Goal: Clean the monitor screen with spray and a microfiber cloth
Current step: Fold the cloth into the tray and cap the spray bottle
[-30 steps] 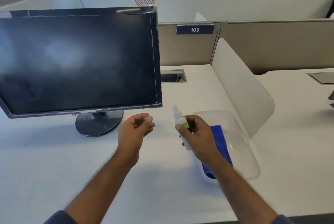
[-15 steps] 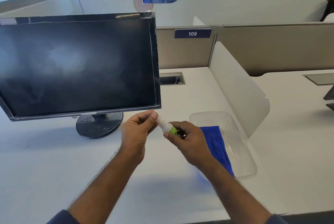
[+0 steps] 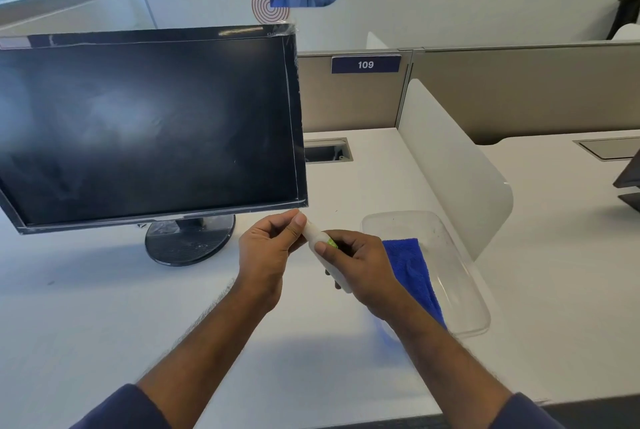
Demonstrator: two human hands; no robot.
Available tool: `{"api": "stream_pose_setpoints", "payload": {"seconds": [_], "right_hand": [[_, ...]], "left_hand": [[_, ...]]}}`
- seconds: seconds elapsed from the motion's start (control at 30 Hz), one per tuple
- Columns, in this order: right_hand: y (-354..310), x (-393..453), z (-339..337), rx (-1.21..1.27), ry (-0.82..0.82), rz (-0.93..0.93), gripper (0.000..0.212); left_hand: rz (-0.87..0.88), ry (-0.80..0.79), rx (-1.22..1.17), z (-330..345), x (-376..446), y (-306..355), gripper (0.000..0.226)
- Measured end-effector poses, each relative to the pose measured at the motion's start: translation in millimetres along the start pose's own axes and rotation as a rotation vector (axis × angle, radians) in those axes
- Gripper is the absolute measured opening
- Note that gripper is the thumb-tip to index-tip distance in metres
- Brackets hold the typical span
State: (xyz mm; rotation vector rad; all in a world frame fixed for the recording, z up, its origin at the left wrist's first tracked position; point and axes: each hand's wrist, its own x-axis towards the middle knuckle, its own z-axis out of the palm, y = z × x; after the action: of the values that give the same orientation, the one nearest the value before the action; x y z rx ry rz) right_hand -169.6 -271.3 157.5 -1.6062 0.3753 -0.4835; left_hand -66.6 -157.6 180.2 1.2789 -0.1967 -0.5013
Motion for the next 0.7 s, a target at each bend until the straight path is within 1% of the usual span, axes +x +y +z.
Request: {"api": "stream_pose_setpoints", "payload": {"seconds": [0.1,0.17,0.27,0.33,0.4,0.47,0.53,0.63,0.7], "right_hand": [[0,0,-1,0.105,-0.035,0.069,0.012],[2,0,-2,0.125,-0.038,0.093,0.011],[5,2,-5,0.065,-0.02,0.087,0.006],[6,4,-10,-0.017,0.008,0.063,0.005],[5,7,-18,-0.091,0.055,0.044,0.006],[6,9,-28,-0.123,0.103,0.036,0.01],[6,9,-42,-0.122,0.163,0.037,0.019],[5,9,-68,-0.2,0.267,0.029,0.033],[5,8,-86,-0.275,0.308,0.023,0.034]], "left_hand": [[0.001,-0.011,0.033,1,3,0,0.028],[0.022,-0.015,0.087,1,6,-2,0.022],[0.072,-0.014,0.194,2,12,-8,0.013],[0.113,-0.01,0.242,3,15,-14,0.015],[0.154,0.008,0.307,3,19,-22,0.023],[0.198,0.048,0.457,-1,24,-35,0.033],[0.217,0.061,0.647,-12,28,-53,0.041],[0.208,0.008,0.94,-35,31,-84,0.051],[0.198,-0.031,1.123,-51,33,-103,0.058]]}}
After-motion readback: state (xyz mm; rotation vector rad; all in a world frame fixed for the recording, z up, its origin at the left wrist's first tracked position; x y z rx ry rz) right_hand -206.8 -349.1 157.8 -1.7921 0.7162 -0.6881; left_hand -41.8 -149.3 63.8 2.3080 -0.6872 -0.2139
